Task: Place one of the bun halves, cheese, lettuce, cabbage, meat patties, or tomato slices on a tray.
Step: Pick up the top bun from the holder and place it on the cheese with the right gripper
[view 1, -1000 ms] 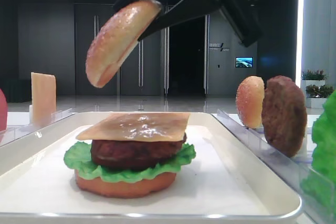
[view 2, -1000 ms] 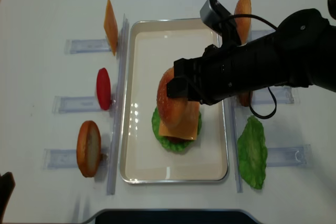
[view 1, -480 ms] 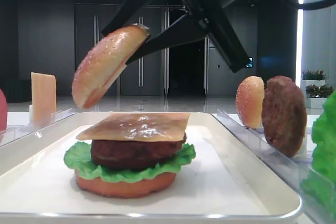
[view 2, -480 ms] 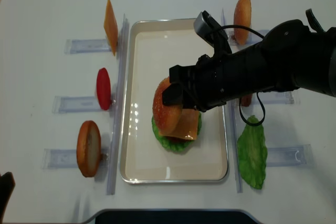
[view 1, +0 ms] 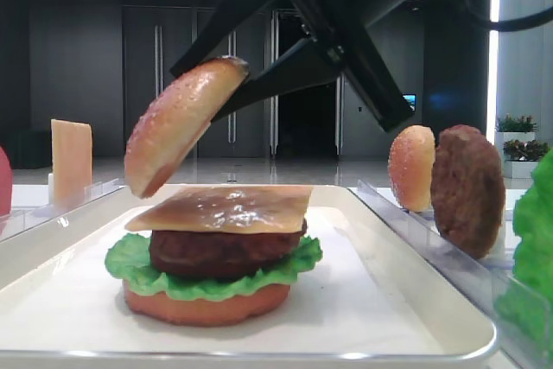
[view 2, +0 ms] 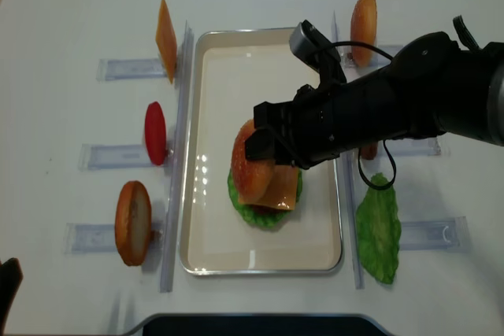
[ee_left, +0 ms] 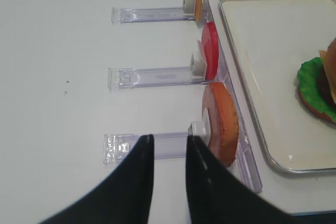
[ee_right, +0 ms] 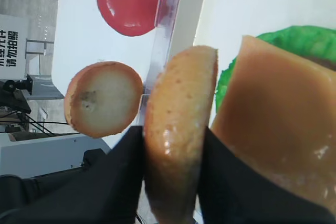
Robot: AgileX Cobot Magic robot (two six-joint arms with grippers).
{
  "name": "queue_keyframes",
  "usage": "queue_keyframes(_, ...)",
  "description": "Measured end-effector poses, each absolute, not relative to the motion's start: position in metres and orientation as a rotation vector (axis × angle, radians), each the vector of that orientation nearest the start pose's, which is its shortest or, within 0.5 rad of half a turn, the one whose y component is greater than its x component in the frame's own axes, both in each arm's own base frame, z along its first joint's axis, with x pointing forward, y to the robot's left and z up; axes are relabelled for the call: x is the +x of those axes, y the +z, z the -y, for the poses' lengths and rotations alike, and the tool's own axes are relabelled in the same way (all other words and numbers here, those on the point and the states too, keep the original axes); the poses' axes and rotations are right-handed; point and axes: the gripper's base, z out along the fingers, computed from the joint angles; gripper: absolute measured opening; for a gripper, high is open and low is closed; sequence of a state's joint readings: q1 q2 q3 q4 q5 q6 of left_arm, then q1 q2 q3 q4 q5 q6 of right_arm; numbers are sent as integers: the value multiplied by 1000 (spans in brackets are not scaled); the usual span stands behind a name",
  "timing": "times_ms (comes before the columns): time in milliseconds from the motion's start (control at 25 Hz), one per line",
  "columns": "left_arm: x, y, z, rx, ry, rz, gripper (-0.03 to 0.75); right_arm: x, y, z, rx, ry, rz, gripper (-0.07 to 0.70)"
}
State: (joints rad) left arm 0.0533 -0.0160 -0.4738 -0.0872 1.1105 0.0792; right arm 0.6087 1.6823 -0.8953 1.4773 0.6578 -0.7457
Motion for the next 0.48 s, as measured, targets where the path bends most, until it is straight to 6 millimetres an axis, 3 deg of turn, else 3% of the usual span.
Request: queue_keyframes(480, -6, 266, 7, 33, -26, -2101, 159, 240, 199, -231, -237, 1330, -2595, 244)
